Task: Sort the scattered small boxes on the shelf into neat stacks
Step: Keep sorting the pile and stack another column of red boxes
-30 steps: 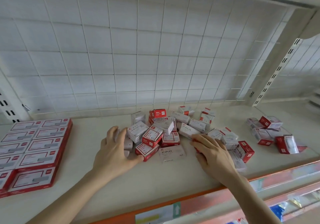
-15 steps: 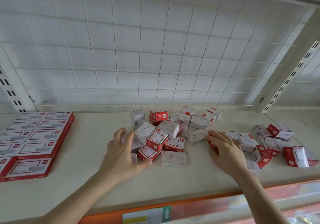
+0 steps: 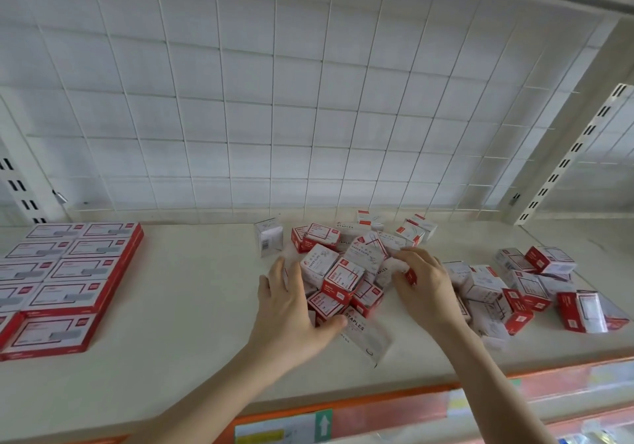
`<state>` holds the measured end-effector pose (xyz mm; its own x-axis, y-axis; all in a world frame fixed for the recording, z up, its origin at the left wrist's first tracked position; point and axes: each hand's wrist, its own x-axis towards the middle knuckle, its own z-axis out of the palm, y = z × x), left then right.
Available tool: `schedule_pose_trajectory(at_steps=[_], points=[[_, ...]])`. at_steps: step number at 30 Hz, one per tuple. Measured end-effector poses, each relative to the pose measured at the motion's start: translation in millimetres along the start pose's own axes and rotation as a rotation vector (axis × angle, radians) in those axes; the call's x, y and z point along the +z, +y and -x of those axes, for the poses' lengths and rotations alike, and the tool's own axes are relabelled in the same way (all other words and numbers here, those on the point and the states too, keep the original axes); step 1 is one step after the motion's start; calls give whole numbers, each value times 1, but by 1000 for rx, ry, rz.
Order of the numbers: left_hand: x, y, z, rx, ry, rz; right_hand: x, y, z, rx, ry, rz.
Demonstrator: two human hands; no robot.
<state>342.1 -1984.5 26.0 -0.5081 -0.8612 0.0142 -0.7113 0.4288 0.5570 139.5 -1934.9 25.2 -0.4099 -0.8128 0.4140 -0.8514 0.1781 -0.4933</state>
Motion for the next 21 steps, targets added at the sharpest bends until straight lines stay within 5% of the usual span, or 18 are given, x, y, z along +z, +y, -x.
schedule_pose_trajectory(at_steps=[4,10,16,21], points=[[1,-3,2,42,20,83,6,-36,-18,-70,31,-110],[-24,-12,-1,34,7,188,25,-92,-51,-108,-214,-80],[-42,-23,-18,-37,30,37,56,-113,-66,-103,-627,329],[-47,-33,-46,-92,136,146,60,-113,-63,-100,-671,442]])
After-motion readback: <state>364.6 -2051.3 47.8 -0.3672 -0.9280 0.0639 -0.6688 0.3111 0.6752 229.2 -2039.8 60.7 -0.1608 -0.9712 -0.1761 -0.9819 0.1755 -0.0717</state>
